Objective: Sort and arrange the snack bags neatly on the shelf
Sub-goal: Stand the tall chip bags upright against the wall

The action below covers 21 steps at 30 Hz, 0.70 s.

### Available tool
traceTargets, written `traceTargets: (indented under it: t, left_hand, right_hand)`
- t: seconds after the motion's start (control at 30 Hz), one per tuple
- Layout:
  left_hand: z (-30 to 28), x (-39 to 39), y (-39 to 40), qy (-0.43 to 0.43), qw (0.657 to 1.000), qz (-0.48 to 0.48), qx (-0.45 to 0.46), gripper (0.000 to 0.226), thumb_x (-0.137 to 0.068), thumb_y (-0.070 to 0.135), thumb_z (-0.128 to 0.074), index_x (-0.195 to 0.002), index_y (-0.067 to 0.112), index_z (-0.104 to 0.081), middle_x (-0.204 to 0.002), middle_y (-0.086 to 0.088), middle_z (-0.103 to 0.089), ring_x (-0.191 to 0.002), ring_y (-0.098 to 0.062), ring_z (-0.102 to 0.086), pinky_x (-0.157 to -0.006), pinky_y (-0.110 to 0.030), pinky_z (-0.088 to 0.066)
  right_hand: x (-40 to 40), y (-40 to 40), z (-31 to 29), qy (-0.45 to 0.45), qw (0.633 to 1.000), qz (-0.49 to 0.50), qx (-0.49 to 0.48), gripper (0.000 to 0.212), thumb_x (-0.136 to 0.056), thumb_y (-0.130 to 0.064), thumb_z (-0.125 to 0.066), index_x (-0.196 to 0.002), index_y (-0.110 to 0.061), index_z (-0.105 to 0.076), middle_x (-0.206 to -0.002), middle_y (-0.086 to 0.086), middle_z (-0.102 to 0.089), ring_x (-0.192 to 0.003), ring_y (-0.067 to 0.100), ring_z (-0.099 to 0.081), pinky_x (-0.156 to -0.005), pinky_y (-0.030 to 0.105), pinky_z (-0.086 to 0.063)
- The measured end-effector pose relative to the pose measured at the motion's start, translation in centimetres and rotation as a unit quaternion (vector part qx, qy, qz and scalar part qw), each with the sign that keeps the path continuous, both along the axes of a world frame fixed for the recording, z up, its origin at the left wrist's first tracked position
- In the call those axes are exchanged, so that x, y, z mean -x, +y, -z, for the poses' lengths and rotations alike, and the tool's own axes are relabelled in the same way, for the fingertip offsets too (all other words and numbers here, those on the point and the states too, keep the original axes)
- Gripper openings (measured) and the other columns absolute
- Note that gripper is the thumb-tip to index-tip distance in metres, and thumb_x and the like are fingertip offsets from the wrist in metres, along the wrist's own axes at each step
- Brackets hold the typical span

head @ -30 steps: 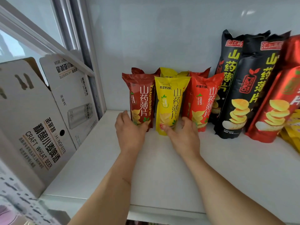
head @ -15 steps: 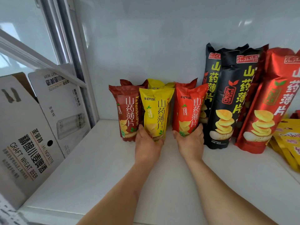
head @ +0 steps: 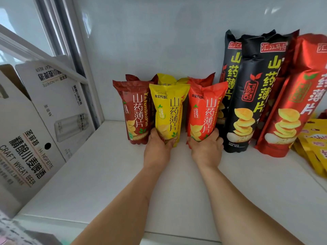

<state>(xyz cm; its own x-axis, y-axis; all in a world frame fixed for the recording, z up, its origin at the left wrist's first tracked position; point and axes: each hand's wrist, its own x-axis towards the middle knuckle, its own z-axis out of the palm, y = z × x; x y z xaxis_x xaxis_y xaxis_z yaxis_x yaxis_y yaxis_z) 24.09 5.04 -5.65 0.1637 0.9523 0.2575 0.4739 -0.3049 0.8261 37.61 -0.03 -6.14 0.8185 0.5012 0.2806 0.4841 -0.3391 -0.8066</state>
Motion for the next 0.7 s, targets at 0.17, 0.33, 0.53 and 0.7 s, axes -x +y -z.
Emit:
traceTargets:
  t: [0.17,0.33,0.53,0.7]
  left_hand:
    - [0.01,0.06,0.15,-0.014,1.0,0.006,-0.002,0.069,-0.088,0.035,-0.075,-0.144,0.015,-0.039,-0.142,-0.009,-0.055,-0.127,-0.031,-0.054,-0.099,-0.042,-0.049]
    - [0.06,0.12,0.25,-0.01,1.0,0.008,0.003,0.066,-0.09,0.032,-0.074,-0.143,0.012,-0.04,-0.142,-0.011,-0.054,-0.126,-0.032,-0.054,-0.096,-0.038,-0.046]
    - [0.23,0.07,0.31,-0.01,1.0,0.004,0.003,0.065,-0.09,0.031,-0.073,-0.143,0.013,-0.041,-0.142,-0.01,-0.054,-0.126,-0.032,-0.054,-0.096,-0.037,-0.046]
    - [0.1,0.24,0.3,-0.012,1.0,-0.007,0.011,0.064,-0.091,0.03,-0.072,-0.143,0.012,-0.04,-0.144,-0.01,-0.053,-0.128,-0.032,-0.053,-0.096,-0.038,-0.046]
  right_hand:
    - [0.24,-0.46,-0.04,0.0,1.0,0.002,0.0,0.099,-0.073,-0.051,-0.079,-0.148,-0.011,-0.029,-0.135,0.018,-0.045,-0.123,0.036,-0.044,-0.101,0.044,-0.041]
    - [0.44,-1.0,-0.15,0.006,1.0,-0.002,-0.009,0.096,-0.073,-0.05,-0.081,-0.146,-0.012,-0.032,-0.134,0.017,-0.046,-0.123,0.035,-0.045,-0.099,0.043,-0.041]
    - [0.47,-1.08,-0.25,0.01,1.0,-0.003,-0.012,0.097,-0.071,-0.049,-0.083,-0.145,-0.012,-0.033,-0.134,0.016,-0.046,-0.124,0.035,-0.045,-0.1,0.045,-0.043]
    - [0.52,-1.02,-0.21,0.009,1.0,0.005,-0.013,0.097,-0.069,-0.049,-0.084,-0.142,-0.01,-0.035,-0.134,0.016,-0.046,-0.123,0.034,-0.046,-0.1,0.046,-0.044]
